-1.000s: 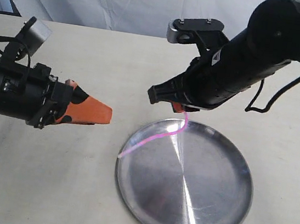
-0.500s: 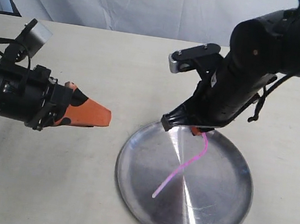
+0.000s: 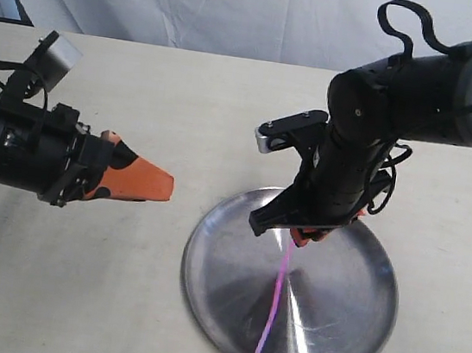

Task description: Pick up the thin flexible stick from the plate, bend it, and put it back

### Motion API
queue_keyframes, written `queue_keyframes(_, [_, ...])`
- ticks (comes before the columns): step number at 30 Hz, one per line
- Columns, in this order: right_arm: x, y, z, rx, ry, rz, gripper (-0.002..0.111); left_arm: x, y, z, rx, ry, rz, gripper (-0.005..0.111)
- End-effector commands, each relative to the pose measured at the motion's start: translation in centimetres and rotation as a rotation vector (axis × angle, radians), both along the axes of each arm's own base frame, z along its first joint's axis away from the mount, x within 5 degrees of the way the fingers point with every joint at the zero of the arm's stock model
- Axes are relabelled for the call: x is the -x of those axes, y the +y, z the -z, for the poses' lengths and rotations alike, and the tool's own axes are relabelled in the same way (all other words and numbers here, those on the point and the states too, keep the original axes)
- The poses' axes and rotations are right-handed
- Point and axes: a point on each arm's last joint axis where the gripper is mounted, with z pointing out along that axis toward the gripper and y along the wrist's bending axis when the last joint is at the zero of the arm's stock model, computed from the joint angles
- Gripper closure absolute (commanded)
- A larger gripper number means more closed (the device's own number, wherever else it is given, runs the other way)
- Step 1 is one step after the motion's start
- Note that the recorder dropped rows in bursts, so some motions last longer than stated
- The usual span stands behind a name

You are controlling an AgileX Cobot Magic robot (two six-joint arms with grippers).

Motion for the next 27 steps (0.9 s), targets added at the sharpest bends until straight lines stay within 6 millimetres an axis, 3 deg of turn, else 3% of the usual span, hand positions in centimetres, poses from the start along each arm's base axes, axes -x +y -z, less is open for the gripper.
queue_keyframes(1, [-0.2, 0.0, -0.1, 0.005, -0.021, -0.011, 0.072, -0.1, 0.0, -0.1, 0.004, 0.003, 0.005, 0.058])
queue_keyframes(5, [-0.4, -0.5, -0.9, 0.044, -0.076, 0.002, 0.07, -0.1, 0.0, -0.1, 0.005, 0.0, 0.001, 0.06])
queue_keyframes(8, [-0.2, -1.2, -3.0, 0.07, -0.14, 0.025, 0.077, -0.2, 0.2, -0.3, -0.008, -0.042, -0.007, 0.083])
queue_keyframes(10, [0.3, -1.6, -4.9, 0.053, -0.191, 0.032, 0.09, -0.1, 0.4, -0.8, -0.018, -0.083, -0.031, 0.103])
queue_keyframes(11, [0.6, -1.7, -6.1, 0.036, -0.223, 0.035, 0.099, 0.0, 0.5, -1.2, -0.029, -0.125, -0.043, 0.106])
queue_keyframes(12, [0.9, -1.9, -7.1, 0.018, -0.248, 0.039, 0.109, 0.1, 0.8, -1.7, -0.042, -0.161, -0.065, 0.107])
queue_keyframes(19, [5.6, -3.5, -14.1, -0.18, -0.427, 0.059, 0.108, 1.8, 3.7, -6.5, -0.202, -0.549, -0.293, 0.107])
queue_keyframes(22, [8.3, -4.3, -15.1, -0.284, -0.468, 0.037, 0.108, 3.0, 5.3, -8.7, -0.263, -0.73, -0.424, 0.107])
queue_keyframes(27, [12.5, -5.7, -14.9, -0.412, -0.525, 0.031, 0.108, 4.6, 6.9, -11.1, -0.261, -0.876, -0.573, 0.107])
